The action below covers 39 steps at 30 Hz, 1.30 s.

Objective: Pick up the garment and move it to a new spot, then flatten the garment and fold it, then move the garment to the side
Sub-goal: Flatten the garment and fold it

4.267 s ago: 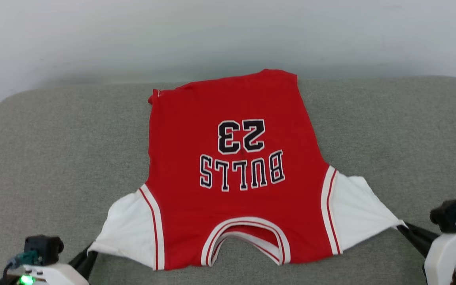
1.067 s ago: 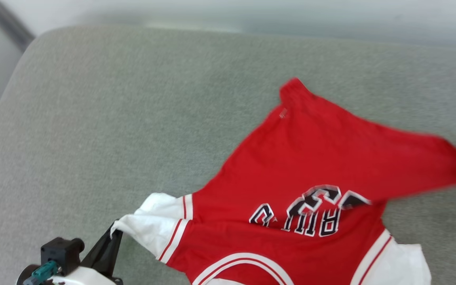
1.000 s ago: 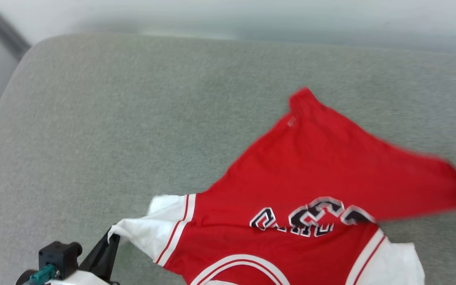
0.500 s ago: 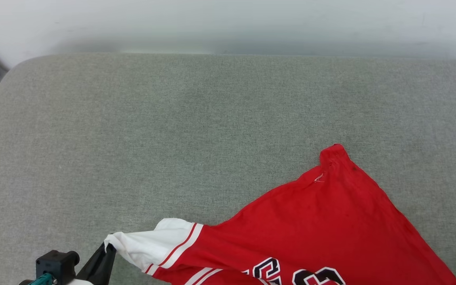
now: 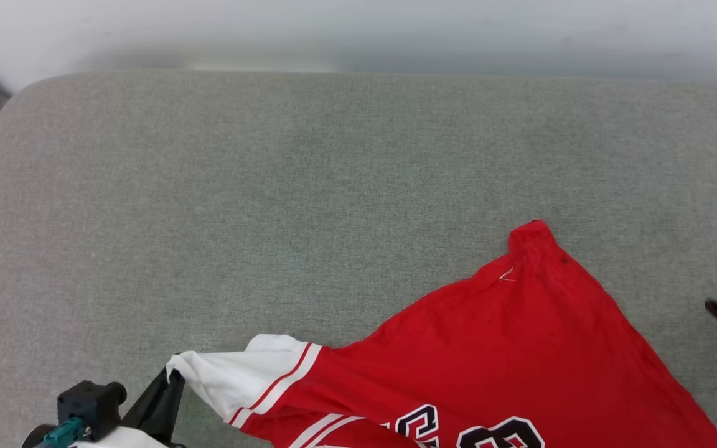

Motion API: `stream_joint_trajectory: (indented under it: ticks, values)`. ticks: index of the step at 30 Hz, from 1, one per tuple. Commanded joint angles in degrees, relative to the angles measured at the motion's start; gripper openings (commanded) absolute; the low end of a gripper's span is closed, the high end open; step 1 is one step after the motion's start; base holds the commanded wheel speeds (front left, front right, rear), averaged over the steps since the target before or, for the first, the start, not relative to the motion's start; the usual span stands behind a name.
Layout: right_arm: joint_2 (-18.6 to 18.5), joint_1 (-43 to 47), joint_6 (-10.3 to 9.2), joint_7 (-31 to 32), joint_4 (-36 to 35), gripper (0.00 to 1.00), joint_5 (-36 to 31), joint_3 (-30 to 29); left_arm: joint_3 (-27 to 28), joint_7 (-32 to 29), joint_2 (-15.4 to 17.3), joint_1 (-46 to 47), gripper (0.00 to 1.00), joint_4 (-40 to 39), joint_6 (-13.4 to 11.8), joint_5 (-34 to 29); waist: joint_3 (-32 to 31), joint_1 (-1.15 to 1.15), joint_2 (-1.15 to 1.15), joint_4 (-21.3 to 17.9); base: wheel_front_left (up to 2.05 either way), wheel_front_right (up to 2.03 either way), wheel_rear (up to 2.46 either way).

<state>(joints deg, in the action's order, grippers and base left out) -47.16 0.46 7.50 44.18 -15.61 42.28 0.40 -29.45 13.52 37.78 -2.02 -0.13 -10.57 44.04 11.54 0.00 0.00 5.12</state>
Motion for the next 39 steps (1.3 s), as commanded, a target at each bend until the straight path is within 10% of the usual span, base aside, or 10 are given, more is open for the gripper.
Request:
stream_joint_trajectory:
  ticks: [1,8,16,31,32,33,34,39]
  values:
    - [-1.35,-5.09,-0.02,1.08,-1.36,1.0,-0.25,1.57,-0.2,0.02,-0.07,1.42,0.0,-0.12,0.38,-0.63,1.17,0.0,0.0,0.82,0.0,0.0,0.0]
    - [-3.37,-22.84,-0.02,8.74,0.03,1.0,-1.03,14.5,-1.06,0.17,-1.36,4.86,0.0,0.37,1.52,-1.68,4.67,0.0,0.0,3.25,0.0,0.0,0.0]
    - [2.42,-39.78,-0.02,14.65,9.17,1.0,-4.51,29.99,-2.16,0.5,-3.15,8.86,0.0,1.18,3.03,-3.03,9.1,0.0,0.0,6.44,0.0,0.0,0.0]
    - [5.31,-45.86,0.0,11.02,25.46,1.0,-3.01,46.05,-2.9,1.18,-5.9,13.58,0.0,3.94,5.46,-4.31,14.46,0.0,0.0,9.62,0.0,0.0,0.0]
    - [5.28,-45.86,0.0,10.34,25.94,0.9,-2.79,46.79,-2.89,1.22,-5.99,13.66,0.0,4.18,5.51,-4.38,14.37,0.0,0.0,9.55,0.0,0.0,0.0]
    - [5.32,-45.9,0.0,9.25,26.41,0.27,-2.52,47.14,-2.89,1.27,-6.08,13.7,0.0,4.48,5.64,-4.42,14.14,0.0,0.0,9.42,0.0,0.0,0.0]
    - [5.31,-46.07,0.0,8.4,26.83,0.0,-2.18,47.45,-2.9,1.32,-6.14,13.72,0.0,4.73,5.74,-4.48,13.78,0.0,0.0,9.25,0.0,0.0,0.0]
    - [4.56,-48.07,-0.03,2.08,27.78,0.0,-1.04,47.47,-2.35,1.41,-5.8,13.33,0.0,4.89,5.46,-5.09,10.54,0.0,0.0,7.89,0.0,0.0,0.0]
